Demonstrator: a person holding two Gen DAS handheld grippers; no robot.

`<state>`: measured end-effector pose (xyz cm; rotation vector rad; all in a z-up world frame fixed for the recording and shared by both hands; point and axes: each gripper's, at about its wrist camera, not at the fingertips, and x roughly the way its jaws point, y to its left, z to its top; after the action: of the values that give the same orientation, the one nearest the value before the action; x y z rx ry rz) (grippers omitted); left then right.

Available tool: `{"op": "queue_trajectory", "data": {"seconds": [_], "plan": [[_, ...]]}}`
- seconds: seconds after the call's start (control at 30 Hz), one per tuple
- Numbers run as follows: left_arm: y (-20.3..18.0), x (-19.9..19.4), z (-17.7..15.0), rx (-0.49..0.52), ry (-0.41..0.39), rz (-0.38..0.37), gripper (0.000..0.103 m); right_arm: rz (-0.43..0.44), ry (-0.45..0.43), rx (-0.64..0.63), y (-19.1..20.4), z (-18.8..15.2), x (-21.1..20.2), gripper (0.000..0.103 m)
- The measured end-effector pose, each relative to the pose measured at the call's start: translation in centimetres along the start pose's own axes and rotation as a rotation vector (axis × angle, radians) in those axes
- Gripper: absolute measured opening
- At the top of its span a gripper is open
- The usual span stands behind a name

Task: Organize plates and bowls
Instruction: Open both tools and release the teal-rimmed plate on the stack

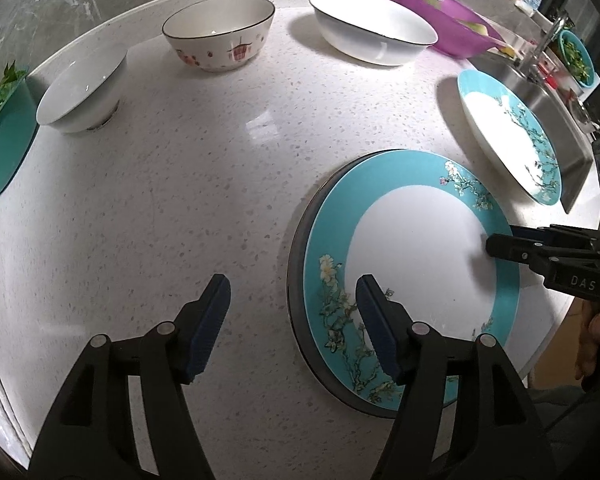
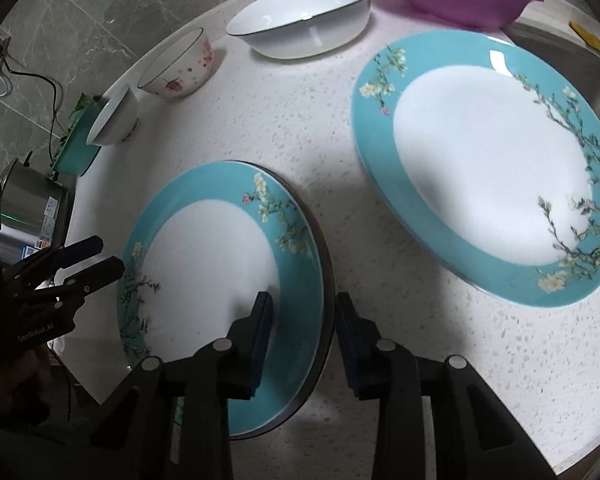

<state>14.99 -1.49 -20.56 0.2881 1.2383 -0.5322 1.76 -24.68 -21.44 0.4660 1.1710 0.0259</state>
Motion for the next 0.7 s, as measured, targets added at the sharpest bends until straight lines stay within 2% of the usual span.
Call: {"op": "queue_trajectory", "data": {"seconds": [0.33,0.43,0.57,0.7], "plan": [[1.0,1.2,-1.2,-0.034,0.063,-0.009,0.064,0.046,0.005,-0.008,0.4,0.2,0.3,0.029],[1.1,1.2,-1.4,-0.03,0.067,-0.03,0.063,0.047,0.004,-0.009,0.6,0.3,0.5,0.029],[0.7,1.7,-1.9,-0.022,0.088,-0.097,0.062,0.049,0.006,-0.019,1.0,0.2,0.6,0.028],[1.6,1.7,-2.1,-0.048,0.085,-0.108,0.061,0.054,0.011,-0.036,1.8,0.2,0.9,0.028]]}}
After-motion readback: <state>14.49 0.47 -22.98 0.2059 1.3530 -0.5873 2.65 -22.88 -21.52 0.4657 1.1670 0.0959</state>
